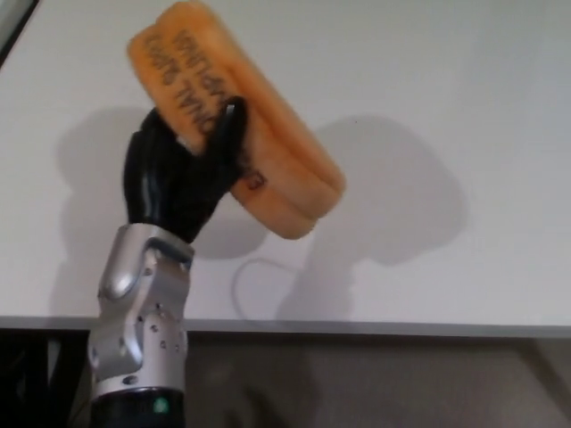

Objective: A soft plate is kept in the center of the table close to the robot and the robot uses its left hand to pick up the plate, turns it upside down and places it back on the table

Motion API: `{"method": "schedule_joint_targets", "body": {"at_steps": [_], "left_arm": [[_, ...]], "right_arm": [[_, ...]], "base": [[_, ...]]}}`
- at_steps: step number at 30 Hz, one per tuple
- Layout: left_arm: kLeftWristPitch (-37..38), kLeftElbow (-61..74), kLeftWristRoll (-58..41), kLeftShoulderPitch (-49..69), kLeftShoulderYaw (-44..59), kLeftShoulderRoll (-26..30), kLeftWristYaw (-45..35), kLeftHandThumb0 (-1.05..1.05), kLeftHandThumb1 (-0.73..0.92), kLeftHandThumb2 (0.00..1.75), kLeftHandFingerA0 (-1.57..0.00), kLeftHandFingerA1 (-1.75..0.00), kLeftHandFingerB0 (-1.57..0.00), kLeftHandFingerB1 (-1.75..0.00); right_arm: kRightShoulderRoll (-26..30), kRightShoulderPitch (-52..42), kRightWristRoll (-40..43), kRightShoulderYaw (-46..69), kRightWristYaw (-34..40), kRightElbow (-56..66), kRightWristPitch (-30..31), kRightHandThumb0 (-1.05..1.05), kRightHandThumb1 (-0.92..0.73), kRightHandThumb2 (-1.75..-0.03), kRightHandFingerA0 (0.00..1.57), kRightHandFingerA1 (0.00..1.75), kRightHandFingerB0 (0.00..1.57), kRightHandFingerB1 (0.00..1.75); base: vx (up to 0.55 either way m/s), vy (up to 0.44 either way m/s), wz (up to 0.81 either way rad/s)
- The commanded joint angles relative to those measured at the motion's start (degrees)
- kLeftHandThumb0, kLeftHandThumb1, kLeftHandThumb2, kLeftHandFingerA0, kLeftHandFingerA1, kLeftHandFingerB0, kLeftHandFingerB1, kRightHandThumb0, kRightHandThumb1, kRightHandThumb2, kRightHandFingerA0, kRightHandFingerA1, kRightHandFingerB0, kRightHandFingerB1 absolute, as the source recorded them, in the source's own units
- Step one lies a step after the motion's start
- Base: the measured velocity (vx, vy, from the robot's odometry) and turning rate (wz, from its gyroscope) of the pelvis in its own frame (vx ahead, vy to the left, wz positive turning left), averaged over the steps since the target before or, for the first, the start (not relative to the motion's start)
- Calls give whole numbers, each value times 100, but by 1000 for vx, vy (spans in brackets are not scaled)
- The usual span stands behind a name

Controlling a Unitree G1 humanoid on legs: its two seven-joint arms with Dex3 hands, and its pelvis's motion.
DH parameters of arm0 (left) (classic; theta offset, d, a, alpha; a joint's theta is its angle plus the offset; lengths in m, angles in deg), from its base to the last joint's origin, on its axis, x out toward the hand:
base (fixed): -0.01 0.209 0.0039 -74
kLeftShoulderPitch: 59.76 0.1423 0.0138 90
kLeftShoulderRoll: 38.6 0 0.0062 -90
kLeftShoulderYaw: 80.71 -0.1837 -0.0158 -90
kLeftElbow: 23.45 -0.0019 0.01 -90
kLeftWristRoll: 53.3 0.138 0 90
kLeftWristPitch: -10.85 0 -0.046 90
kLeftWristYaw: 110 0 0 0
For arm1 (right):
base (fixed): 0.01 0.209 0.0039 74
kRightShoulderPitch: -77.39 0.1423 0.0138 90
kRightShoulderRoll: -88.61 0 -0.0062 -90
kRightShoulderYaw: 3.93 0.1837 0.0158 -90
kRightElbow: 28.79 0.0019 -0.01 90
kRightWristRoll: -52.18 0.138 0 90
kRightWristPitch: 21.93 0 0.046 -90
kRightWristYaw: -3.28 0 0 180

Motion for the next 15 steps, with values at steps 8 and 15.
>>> {"method": "schedule_joint_targets", "body": {"at_steps": [8,15], "left_arm": [[422,-440,-3612,-399,2342,-1490,4544,-23,66,74,-97,-175,-31,-136],[-218,-705,-3373,-467,2414,-1147,5368,-20,71,66,-98,-175,-24,-53]], "right_arm": [[249,34,-198,86,95,68,231,-76,-76,-109,46,57,31,48],[273,105,-127,85,45,56,321,-73,-89,-68,51,45,39,33]], "base": [[0,0,0],[0,0,0]]}}
